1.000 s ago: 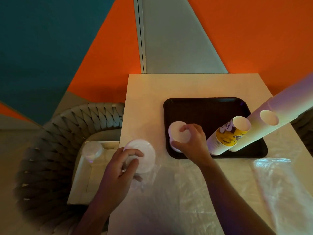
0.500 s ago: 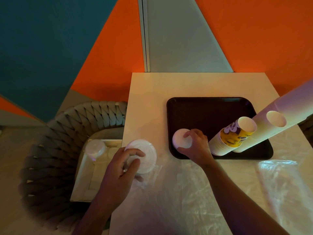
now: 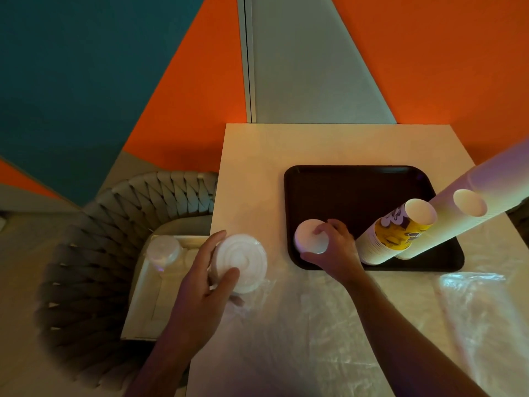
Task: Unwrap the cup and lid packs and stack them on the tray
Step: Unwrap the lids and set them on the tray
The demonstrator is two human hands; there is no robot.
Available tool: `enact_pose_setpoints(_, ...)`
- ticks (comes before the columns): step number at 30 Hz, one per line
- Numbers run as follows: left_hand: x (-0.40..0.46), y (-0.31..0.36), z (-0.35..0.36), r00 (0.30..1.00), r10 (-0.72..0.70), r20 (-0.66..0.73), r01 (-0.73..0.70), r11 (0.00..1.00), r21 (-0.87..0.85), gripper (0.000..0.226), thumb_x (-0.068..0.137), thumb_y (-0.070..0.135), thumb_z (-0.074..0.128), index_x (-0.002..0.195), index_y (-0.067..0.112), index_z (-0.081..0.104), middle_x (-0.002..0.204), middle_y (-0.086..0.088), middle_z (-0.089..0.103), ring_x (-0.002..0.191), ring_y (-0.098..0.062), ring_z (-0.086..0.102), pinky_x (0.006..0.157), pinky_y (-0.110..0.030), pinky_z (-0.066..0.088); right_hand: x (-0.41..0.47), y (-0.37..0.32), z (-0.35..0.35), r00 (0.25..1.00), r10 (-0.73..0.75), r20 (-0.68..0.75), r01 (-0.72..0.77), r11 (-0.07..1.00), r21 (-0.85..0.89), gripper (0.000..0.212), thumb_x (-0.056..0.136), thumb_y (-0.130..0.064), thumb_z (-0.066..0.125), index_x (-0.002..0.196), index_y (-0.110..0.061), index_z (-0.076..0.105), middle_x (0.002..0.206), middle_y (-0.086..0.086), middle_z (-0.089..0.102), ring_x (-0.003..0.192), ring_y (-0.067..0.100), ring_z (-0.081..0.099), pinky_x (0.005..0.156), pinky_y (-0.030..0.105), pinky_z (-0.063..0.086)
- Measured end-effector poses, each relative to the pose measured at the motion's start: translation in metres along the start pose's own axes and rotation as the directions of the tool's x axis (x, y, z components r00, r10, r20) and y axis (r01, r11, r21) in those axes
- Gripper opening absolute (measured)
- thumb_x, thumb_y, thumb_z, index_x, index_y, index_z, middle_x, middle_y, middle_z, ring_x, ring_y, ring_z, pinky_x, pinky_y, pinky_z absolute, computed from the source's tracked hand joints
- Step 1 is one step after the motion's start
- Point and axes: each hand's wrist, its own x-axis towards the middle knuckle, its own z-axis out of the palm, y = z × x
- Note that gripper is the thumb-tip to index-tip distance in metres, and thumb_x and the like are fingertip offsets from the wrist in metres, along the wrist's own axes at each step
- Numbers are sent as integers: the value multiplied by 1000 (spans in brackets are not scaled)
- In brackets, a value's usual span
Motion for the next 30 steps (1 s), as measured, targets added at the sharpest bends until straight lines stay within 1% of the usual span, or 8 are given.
enact_pose_setpoints(3, -2, 4, 0, 1000, 11, 3, -11, 1000, -16, 56, 95, 5, 61, 137, 41, 50, 137, 10, 55, 106, -7, 65, 64, -33, 61, -10, -19, -13, 998, -24, -64, 25, 1000, 16, 67, 68, -43, 91, 123, -30, 55, 153, -5, 31, 136, 28, 32, 105, 46, 38)
enact_pose_setpoints(5, -3, 6, 1, 1000, 30, 6, -29, 999, -15, 55, 96, 4, 60, 136, 40, 51, 137, 10, 55, 104, -8, 66, 64, -32, 61, -21, -37, -22, 990, -91, -103, 104, 985, 134, 57, 73, -38, 88, 120, -31, 56, 141, -7, 42, 128, 22, 40, 102, 44, 45)
enact_pose_setpoints(9, -4, 12, 5, 998, 65, 20, -65, 998, 12, 52, 97, 4, 59, 134, 40, 51, 137, 11, 55, 88, -4, 70, 67, -34, 62, -54, -81, -37, 954, -279, -108, 298, 875, 382, 38, 81, -25, 82, 111, -35, 62, 116, -15, 59, 100, 3, 59, 83, 18, 51)
enact_pose_setpoints(11, -6, 14, 6, 996, 87, 23, -88, 996, 14, 53, 96, 3, 59, 130, 43, 52, 136, 14, 54, 92, 0, 68, 65, -30, 61, -69, -99, -40, 939, -339, -64, 332, 837, 435, 35, 84, -21, 80, 112, -35, 63, 111, -19, 61, 95, 3, 63, 78, 18, 54)
enact_pose_setpoints(14, -6, 15, 6, 993, 109, 34, -109, 994, -2, 55, 96, 2, 60, 130, 44, 51, 135, 17, 54, 102, 1, 64, 64, -30, 61, -80, -112, -42, 935, -353, -26, 325, 826, 460, 29, 89, -18, 76, 114, -28, 67, 105, -16, 65, 90, 5, 66, 78, 21, 57)
enact_pose_setpoints(21, -9, 16, 5, 984, 173, 31, -174, 984, 32, 53, 95, 0, 60, 132, 38, 51, 137, 12, 54, 105, 6, 60, 63, -22, 58, -90, -118, -51, 960, -280, 0, 245, 840, 483, 20, 91, -19, 74, 111, -22, 73, 93, -16, 70, 84, -2, 67, 69, 8, 50)
enact_pose_setpoints(27, -13, 16, 3, 983, 182, 29, -183, 982, 42, 49, 95, 4, 61, 130, 38, 53, 127, 21, 58, 109, 3, 59, 62, -24, 59, -91, -119, -56, 968, -250, 24, 193, 803, 564, 12, 86, -15, 80, 90, -23, 71, 83, -21, 69, 72, 10, 69, 66, 17, 52)
enact_pose_setpoints(30, -13, 20, 3, 984, 172, 38, -173, 984, 37, 48, 94, 2, 62, 124, 39, 54, 116, 31, 58, 105, 4, 59, 58, -26, 59, -92, -118, -59, 963, -256, 83, 155, 779, 608, 13, 86, -16, 80, 85, -23, 69, 82, -18, 69, 73, 20, 70, 69, 29, 52)
